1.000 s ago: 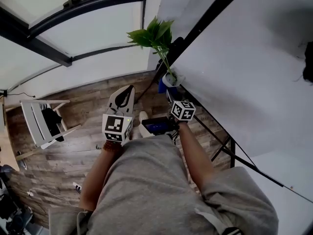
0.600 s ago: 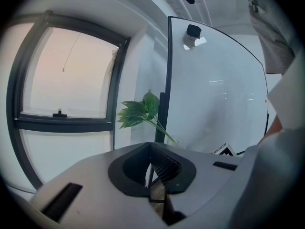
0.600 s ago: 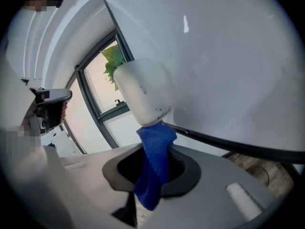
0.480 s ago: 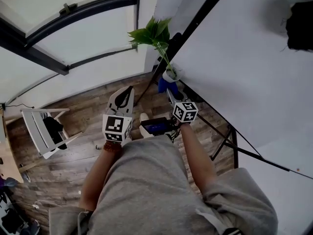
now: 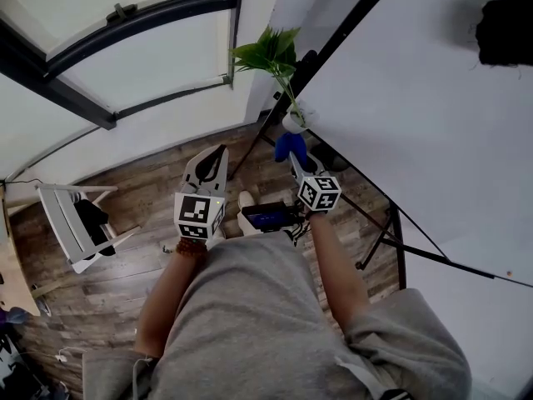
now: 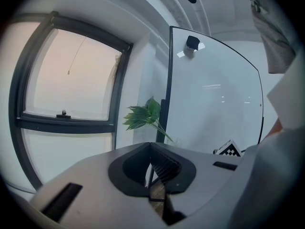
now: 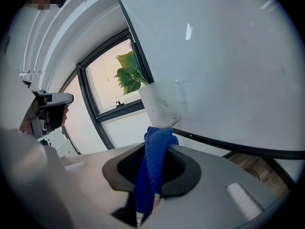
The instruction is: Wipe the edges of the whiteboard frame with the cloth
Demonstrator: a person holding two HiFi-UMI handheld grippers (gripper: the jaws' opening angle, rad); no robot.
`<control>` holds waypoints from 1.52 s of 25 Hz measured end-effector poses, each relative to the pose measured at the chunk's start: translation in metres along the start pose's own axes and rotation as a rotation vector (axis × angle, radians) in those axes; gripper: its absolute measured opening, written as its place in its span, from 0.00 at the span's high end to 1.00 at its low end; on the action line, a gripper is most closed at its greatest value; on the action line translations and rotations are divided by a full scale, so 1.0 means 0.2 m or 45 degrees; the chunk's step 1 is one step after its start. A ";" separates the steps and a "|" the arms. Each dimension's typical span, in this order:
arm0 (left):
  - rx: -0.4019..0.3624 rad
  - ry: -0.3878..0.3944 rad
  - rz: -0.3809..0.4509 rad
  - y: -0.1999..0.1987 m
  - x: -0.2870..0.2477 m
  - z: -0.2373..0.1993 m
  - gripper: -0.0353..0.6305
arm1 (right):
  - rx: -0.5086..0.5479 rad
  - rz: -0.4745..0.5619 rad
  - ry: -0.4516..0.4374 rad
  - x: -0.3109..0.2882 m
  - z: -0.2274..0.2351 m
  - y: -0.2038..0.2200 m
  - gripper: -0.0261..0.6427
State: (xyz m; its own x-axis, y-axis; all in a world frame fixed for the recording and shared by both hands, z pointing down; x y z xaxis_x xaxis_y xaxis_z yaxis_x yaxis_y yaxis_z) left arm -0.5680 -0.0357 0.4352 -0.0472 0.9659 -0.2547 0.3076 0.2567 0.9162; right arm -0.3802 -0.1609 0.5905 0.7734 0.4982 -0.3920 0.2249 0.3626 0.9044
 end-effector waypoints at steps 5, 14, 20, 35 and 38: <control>-0.005 0.029 -0.002 0.02 0.07 0.01 0.93 | 0.012 0.056 0.022 0.08 -0.07 -0.05 0.84; -0.031 0.088 0.007 0.05 0.20 0.06 0.93 | 0.146 0.227 0.046 0.25 -0.25 -0.31 0.84; -0.037 0.113 0.030 0.05 0.29 0.07 0.93 | 0.259 0.315 0.030 0.35 -0.42 -0.47 0.84; -0.053 0.113 0.158 -0.03 0.48 0.11 0.93 | 0.494 0.515 0.061 0.65 -0.79 -0.82 0.84; -0.077 0.108 0.173 -0.03 0.53 0.13 0.93 | 0.525 0.539 0.067 0.71 -0.86 -0.86 0.84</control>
State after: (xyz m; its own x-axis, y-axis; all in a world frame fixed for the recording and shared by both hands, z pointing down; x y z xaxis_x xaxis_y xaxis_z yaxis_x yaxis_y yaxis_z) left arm -0.5510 0.0636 0.3943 -0.0898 0.9907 -0.1022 0.2589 0.1223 0.9581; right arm -0.4101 -0.0171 0.3511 0.8180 0.5749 0.0191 0.1229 -0.2071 0.9706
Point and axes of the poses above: the fingertips, and each gripper's own axes: x backward along the fingers, z to its right, y out of its underside, the point moved 2 cm from there along x, backward along the fingers, and after that the axes turned 12 degrees about x, right-handed, at the moved point
